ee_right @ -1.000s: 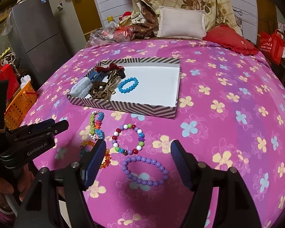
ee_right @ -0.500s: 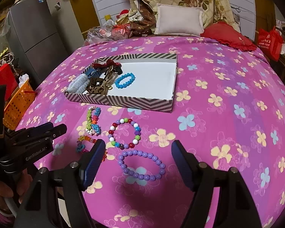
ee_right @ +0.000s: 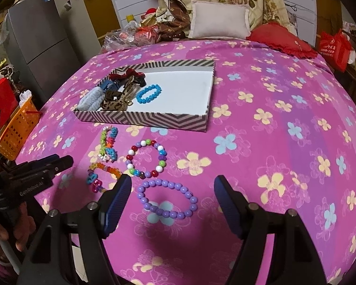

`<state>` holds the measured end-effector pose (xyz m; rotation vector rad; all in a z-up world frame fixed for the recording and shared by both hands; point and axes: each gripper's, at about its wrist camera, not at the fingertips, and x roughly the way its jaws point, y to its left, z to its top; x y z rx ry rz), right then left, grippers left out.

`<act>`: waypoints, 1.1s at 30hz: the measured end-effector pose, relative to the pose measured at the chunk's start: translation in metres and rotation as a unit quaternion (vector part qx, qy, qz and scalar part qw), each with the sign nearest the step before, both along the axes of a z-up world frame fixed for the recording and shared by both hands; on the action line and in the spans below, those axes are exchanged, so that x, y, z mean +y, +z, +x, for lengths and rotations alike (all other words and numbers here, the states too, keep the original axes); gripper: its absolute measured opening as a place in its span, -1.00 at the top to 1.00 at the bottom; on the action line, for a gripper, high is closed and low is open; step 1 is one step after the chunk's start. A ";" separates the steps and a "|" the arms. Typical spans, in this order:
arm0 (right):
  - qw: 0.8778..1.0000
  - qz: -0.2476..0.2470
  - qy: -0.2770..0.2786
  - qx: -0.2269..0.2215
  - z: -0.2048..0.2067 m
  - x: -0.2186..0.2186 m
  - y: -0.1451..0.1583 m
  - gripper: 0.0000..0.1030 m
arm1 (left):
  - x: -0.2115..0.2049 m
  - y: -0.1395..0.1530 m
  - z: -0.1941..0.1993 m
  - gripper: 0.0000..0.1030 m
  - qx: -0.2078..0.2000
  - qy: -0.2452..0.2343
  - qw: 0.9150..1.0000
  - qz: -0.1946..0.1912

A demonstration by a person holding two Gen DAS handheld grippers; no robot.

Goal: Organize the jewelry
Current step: 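Move both tools back from the box toward the remaining bracelets, then grasp the green-blue bead bracelet with the left tool while the right tool grasps the purple bracelet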

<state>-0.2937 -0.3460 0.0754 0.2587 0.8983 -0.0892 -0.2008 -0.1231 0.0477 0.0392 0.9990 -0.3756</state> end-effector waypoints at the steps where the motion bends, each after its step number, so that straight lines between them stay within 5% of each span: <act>1: 1.000 0.000 -0.002 0.001 0.000 -0.002 -0.002 -0.46 | 0.003 -0.002 0.002 0.08 0.006 0.002 1.000 -0.004; 8: 1.000 0.007 -0.002 0.011 0.004 -0.006 -0.015 -0.46 | 0.020 -0.017 0.020 0.08 0.051 0.023 0.998 -0.035; 20: 0.999 0.000 0.028 0.028 0.004 -0.008 -0.033 -0.46 | -0.007 -0.016 0.062 0.02 0.064 0.025 0.996 -0.054; 33: 0.997 -0.037 0.055 0.039 0.010 -0.002 -0.048 -0.02 | -0.031 -0.025 0.084 0.02 0.059 0.027 0.998 -0.012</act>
